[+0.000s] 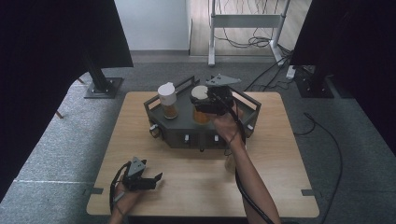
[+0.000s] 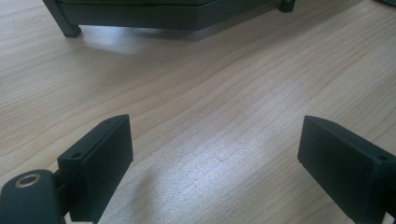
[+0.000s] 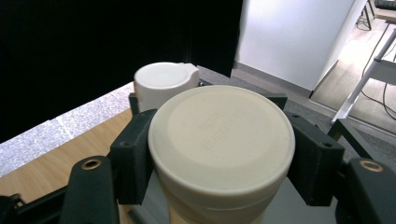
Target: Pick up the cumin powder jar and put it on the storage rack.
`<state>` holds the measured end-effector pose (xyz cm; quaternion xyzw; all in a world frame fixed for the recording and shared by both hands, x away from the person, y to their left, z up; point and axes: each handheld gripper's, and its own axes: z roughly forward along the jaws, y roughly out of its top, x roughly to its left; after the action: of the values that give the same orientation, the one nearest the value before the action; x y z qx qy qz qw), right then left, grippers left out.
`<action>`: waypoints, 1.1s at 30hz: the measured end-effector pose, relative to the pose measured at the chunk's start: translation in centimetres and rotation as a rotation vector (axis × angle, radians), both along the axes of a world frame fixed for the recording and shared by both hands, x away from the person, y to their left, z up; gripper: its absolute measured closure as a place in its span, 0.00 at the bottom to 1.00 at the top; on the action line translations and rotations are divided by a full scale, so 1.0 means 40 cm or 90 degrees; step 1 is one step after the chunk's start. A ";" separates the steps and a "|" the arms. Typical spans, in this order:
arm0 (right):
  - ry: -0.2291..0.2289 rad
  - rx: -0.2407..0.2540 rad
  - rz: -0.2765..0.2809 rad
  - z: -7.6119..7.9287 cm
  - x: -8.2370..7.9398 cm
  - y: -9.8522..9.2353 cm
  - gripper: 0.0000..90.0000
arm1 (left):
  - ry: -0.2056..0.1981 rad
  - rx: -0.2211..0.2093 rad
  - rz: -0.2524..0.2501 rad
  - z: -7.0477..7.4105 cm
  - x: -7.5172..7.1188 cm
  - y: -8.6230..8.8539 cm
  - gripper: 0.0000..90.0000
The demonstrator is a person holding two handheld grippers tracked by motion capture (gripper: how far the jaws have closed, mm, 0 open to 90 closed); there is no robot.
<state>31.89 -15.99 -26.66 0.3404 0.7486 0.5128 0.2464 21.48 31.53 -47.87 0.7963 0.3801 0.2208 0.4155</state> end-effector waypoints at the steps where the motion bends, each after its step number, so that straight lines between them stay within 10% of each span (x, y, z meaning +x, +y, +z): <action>1: -0.001 0.000 -0.002 -0.003 0.005 0.001 0.37 | 0.000 0.000 0.000 0.000 0.000 0.000 0.11; 33: 0.012 -0.017 -0.039 -0.091 0.082 0.060 0.37 | 0.001 -0.004 -0.002 -0.001 0.001 0.004 0.11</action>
<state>35.17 -13.59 -30.29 0.3648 0.7469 0.4917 0.2596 21.52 31.68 -47.90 0.7955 0.3801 0.2186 0.4184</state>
